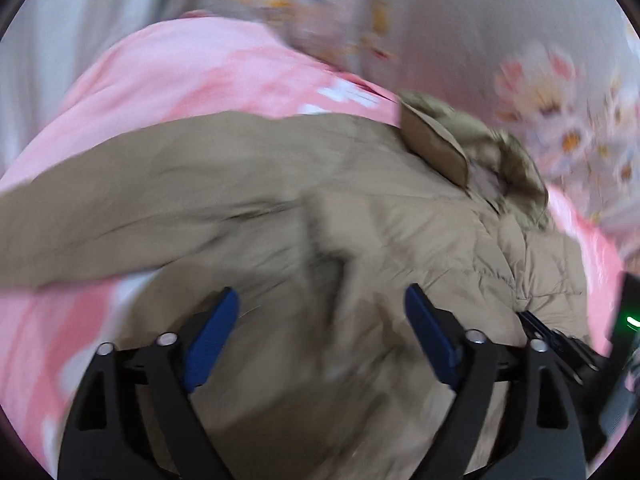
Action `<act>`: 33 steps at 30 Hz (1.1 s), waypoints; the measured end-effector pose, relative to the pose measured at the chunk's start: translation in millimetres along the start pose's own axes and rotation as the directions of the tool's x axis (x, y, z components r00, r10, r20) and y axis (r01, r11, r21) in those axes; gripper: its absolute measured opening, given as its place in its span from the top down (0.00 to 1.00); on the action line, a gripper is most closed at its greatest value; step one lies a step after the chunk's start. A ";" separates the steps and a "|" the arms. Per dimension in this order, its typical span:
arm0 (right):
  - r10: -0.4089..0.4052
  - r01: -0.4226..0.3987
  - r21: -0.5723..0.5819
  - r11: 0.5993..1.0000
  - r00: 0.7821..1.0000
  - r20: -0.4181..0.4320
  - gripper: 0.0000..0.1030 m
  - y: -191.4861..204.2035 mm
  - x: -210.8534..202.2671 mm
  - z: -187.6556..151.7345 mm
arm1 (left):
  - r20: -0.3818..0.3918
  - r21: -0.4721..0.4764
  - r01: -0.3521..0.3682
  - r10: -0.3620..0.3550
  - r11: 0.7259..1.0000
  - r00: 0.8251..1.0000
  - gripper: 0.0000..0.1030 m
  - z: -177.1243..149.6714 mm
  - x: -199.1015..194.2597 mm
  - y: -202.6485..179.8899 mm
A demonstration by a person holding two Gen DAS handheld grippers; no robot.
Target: Fold large clothes
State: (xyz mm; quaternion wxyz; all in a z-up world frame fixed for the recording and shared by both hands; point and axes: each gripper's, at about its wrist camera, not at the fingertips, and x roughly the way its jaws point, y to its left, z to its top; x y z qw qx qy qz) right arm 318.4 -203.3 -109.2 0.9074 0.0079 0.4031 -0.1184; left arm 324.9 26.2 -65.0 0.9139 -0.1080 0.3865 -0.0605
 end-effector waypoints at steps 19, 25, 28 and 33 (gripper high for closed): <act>0.059 -0.061 0.032 0.998 0.996 0.062 0.54 8.4 -115.2 -110.0 | -0.030 -0.578 -0.216 0.244 0.787 0.969 0.38 -3.4 -79.1 304.3; 0.072 -0.077 0.071 0.995 0.995 0.071 0.50 2.8 -114.8 -114.6 | -0.005 -0.435 -0.254 0.280 0.864 0.960 1.00 33.8 -83.3 265.0; 0.076 -0.082 0.079 0.994 0.994 0.075 0.50 0.8 -116.1 -115.7 | 0.080 -0.340 -0.191 0.231 0.921 0.970 1.00 60.2 -100.2 217.1; 0.097 -0.105 0.105 0.989 0.992 0.077 0.50 -4.9 -120.3 -119.8 | 0.213 -0.120 -0.072 0.097 0.990 0.972 1.00 97.0 -130.0 107.3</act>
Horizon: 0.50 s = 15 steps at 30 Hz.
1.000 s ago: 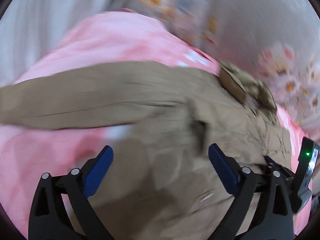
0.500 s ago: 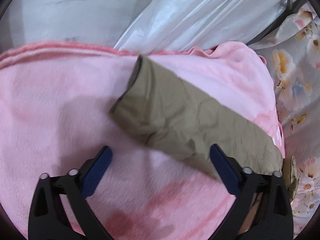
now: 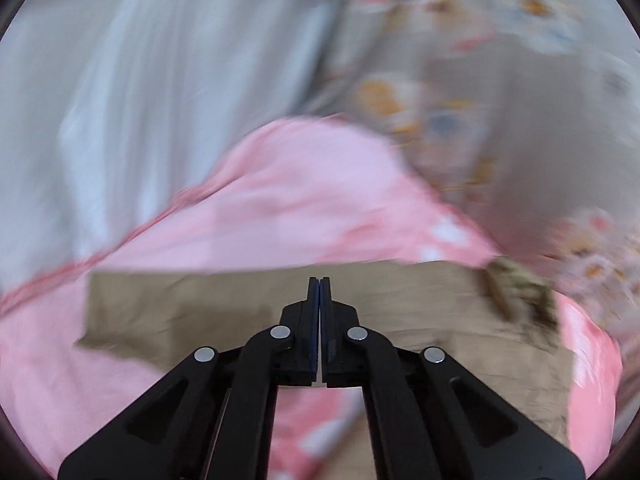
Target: Fold large clothes
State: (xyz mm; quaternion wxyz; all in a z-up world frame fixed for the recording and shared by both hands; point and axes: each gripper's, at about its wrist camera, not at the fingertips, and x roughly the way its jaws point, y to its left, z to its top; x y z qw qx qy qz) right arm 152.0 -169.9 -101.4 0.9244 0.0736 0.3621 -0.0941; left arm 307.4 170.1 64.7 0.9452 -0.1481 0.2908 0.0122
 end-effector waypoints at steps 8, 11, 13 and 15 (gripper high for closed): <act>0.067 -0.066 0.072 0.995 0.998 -0.005 0.44 -16.2 2.0 -4.9 | -0.053 0.029 0.132 -0.131 0.991 0.990 0.65 -27.5 4.0 -103.0; 0.086 -0.085 0.085 0.993 0.996 -0.006 0.43 -19.0 4.0 -5.6 | -0.062 -0.037 -0.019 0.016 0.999 0.998 0.20 -53.2 24.2 -57.7; 0.087 -0.086 0.085 0.993 0.996 -0.006 0.43 -18.0 5.0 -5.8 | -0.087 -0.065 -0.124 0.118 0.990 0.989 0.20 -67.5 34.3 -16.1; 0.084 -0.083 0.083 0.993 0.996 -0.007 0.42 -17.8 5.5 -5.7 | -0.145 -0.132 -0.222 0.203 0.966 0.969 0.20 -76.1 45.1 37.4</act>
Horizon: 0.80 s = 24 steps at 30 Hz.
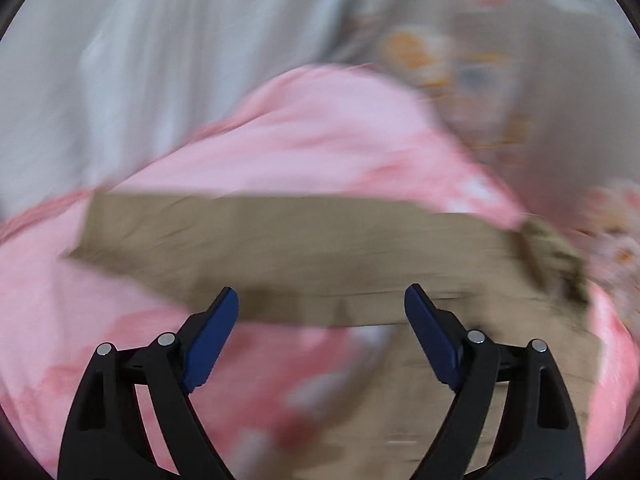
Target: Fold large clothes
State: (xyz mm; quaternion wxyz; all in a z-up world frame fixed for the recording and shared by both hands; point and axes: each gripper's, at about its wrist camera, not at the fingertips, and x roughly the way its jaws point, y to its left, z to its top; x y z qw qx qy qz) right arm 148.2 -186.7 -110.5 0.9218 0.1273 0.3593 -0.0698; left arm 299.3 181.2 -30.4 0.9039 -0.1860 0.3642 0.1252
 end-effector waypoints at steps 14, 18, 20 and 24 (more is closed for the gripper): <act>-0.030 0.029 -0.022 0.999 1.000 -0.011 0.40 3.9 3.7 -1.1 | -0.088 -0.392 -0.094 0.064 0.915 0.994 0.84 30.9 60.0 162.1; -0.039 0.038 -0.026 0.999 0.999 -0.011 0.40 5.2 4.1 -1.6 | -0.001 -0.325 -0.052 0.054 0.944 0.999 0.95 49.0 33.1 133.4; -0.042 0.042 -0.027 0.999 0.999 -0.010 0.40 5.5 4.2 -1.5 | 0.081 -0.252 -0.002 0.023 0.968 0.996 0.96 62.6 3.5 99.3; -0.033 0.033 -0.019 0.999 0.999 -0.006 0.40 4.8 3.5 -1.9 | 0.168 -0.073 0.141 -0.128 0.987 0.978 0.96 80.2 -48.3 6.5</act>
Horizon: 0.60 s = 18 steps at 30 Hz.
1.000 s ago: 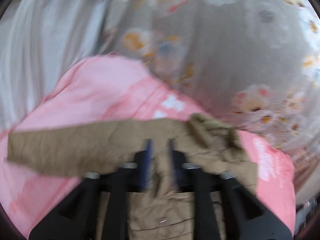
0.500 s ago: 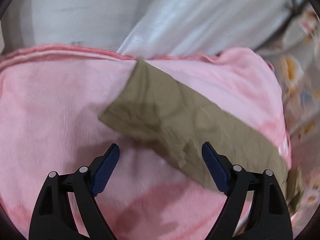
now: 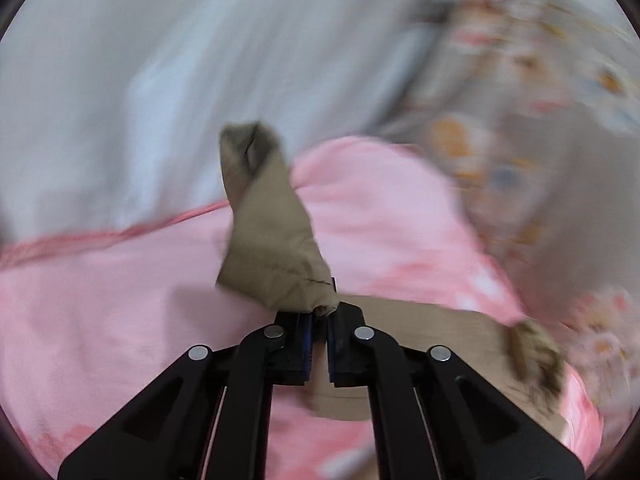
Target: Fold large clothes
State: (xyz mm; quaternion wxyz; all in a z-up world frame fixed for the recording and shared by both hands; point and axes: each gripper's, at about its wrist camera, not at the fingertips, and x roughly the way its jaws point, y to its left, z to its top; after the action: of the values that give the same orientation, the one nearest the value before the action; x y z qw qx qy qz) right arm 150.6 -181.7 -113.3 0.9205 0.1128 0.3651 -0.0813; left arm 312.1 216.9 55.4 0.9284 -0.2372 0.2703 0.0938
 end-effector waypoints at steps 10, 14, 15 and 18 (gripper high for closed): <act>-0.004 0.002 0.033 0.999 0.999 0.042 0.40 -24.3 -29.4 2.5 | -0.158 0.411 0.369 -0.333 0.834 0.930 0.96 -97.8 -30.0 -258.7; -0.051 0.047 0.090 0.995 0.998 0.047 0.40 -57.7 -41.5 2.1 | -0.325 0.429 0.447 -0.327 0.785 0.887 0.93 -161.5 -10.1 -296.1; -0.058 0.054 0.105 0.993 0.997 0.043 0.40 -64.5 -42.4 1.7 | -0.376 0.427 0.461 -0.311 0.777 0.873 0.91 -181.2 -2.5 -300.5; -0.084 0.078 0.136 0.988 0.996 0.040 0.40 -84.4 -45.5 0.8 | -0.503 0.393 0.508 -0.283 0.766 0.816 0.54 -221.8 12.6 -294.7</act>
State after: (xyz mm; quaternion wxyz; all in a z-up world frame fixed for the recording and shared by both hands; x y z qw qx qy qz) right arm 98.7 -260.0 -93.9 0.9149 0.1578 0.3418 -0.1458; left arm 310.2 -147.8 -1.0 0.8756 -0.0494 0.4181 -0.2368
